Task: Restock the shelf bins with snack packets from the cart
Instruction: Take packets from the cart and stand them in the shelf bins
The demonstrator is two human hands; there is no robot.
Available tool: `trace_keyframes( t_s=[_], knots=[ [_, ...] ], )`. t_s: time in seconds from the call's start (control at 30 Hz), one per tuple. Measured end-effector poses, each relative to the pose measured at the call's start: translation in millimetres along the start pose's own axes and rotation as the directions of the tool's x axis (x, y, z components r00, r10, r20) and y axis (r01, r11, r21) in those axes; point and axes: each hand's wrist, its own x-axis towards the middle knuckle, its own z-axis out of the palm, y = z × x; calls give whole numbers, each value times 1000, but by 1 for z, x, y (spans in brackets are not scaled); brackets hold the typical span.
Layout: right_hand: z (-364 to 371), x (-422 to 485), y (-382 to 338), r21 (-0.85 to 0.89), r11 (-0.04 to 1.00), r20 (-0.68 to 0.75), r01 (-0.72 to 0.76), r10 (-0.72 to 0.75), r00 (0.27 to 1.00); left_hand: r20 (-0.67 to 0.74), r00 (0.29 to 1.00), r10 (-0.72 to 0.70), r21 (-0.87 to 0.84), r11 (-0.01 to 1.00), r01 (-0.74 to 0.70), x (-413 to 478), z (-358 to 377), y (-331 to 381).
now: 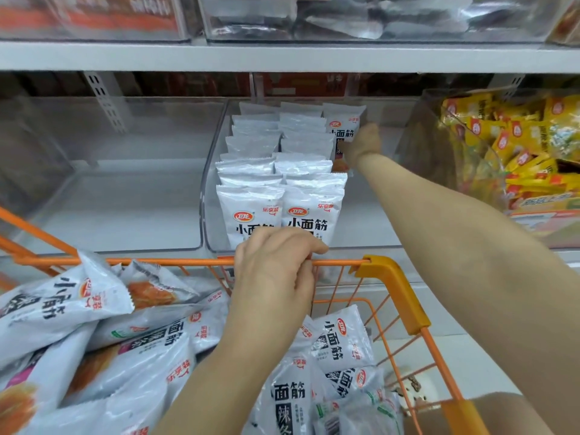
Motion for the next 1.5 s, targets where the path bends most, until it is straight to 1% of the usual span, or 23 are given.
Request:
trace_keyframes(
  t_s=[0.1,0.23,0.3,0.37,0.4,0.43,0.47,0.5,0.53,0.57,0.6,0.63,0.67,0.73,0.87,1.0,1.07,1.13,1.2,1.3,1.33,1.43,1.5],
  knots=[
    [-4,-8,0,-112,994,14,2,0,1000,5,1000,-5,-3,1000,5,0,0,0],
    [-26,-32,-7,-78,997,16,-3,4,1000,-4,1000,-14,-19,1000,14,2,0,-1],
    [-52,-57,-13,-74,991,36,112,-109,993,-8,1000,-23,-26,999,22,2,-1,0],
    [-83,-101,-18,68,967,43,247,-250,967,-7,999,-32,-31,999,32,3,-2,1],
    [-98,-127,-18,160,948,97,276,-293,951,-5,999,-36,-35,999,36,3,-2,2],
    [-110,-155,-15,212,931,192,298,-339,921,-5,999,-39,-40,998,39,4,-3,2],
    [-121,-184,-13,209,927,326,312,-367,871,-5,999,-43,-40,998,42,4,-3,3],
    [-126,-208,-9,151,928,460,341,-371,806,-1,999,-49,-39,998,49,5,-4,4],
    [-126,-227,-3,43,909,583,415,-360,729,3,998,-58,-36,998,58,5,-5,4],
    [-118,-239,5,-101,843,686,528,-326,651,4,998,-65,-34,997,65,6,-6,5],
    [-107,-248,11,-232,743,757,627,-267,596,6,998,-67,-37,997,67,6,-7,6],
    [-93,-253,18,-321,643,798,696,-212,564,10,998,-66,-44,997,67,6,-7,7],
    [-79,-256,25,-379,571,820,729,-159,550,12,998,-65,-53,996,65,6,-8,8],
    [-58,-260,33,-470,477,820,743,-75,567,8,998,-70,-69,995,70,5,-9,9],
    [-41,-260,28,-592,268,783,760,-29,621,3,997,-75,-91,993,75,4,-11,9],
    [-29,-265,33,-606,172,787,777,-17,617,20,996,-90,-115,989,91,3,-11,10],
    [-30,-265,37,-613,170,785,771,27,619,18,995,-99,-122,988,100,2,-12,10],
    [-33,-263,36,-607,199,789,769,44,612,25,994,-102,-128,986,104,2,-12,10],
    [-39,-263,32,-602,207,792,771,31,610,24,995,-101,-131,986,103,2,-12,10],
    [-48,-259,34,-567,239,805,788,-41,592,40,994,-106,-137,984,111,3,-13,11],
    [-55,-258,33,-551,286,806,784,-62,589,45,993,-109,-145,983,114,3,-14,12],
    [-79,-256,20,-481,493,788,725,-119,604,47,994,-100,-199,974,107,2,-16,18],
    [-95,-257,9,-478,538,746,694,-169,644,72,995,-73,-218,972,88,1,-18,22]
  ],
)
